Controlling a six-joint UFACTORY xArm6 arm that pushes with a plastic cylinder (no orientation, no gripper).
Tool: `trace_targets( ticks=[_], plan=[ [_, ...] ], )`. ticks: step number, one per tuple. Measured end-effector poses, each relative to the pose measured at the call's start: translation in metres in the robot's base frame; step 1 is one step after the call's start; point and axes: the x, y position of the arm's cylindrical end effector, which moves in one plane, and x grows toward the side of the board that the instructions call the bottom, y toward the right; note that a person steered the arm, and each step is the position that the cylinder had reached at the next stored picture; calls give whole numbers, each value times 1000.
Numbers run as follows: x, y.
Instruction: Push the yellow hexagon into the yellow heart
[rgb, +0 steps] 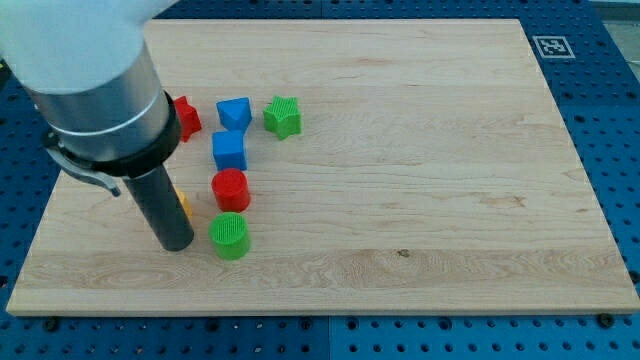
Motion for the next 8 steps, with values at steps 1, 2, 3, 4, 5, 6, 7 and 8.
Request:
trace_targets(
  ticks=[1, 2, 3, 4, 5, 6, 7, 8],
  plan=[
    [-1, 0],
    [-6, 2],
    [-6, 14],
    [-9, 22],
    [-11, 14],
    [-25, -21],
    [-41, -49],
    [-57, -61]
  ],
)
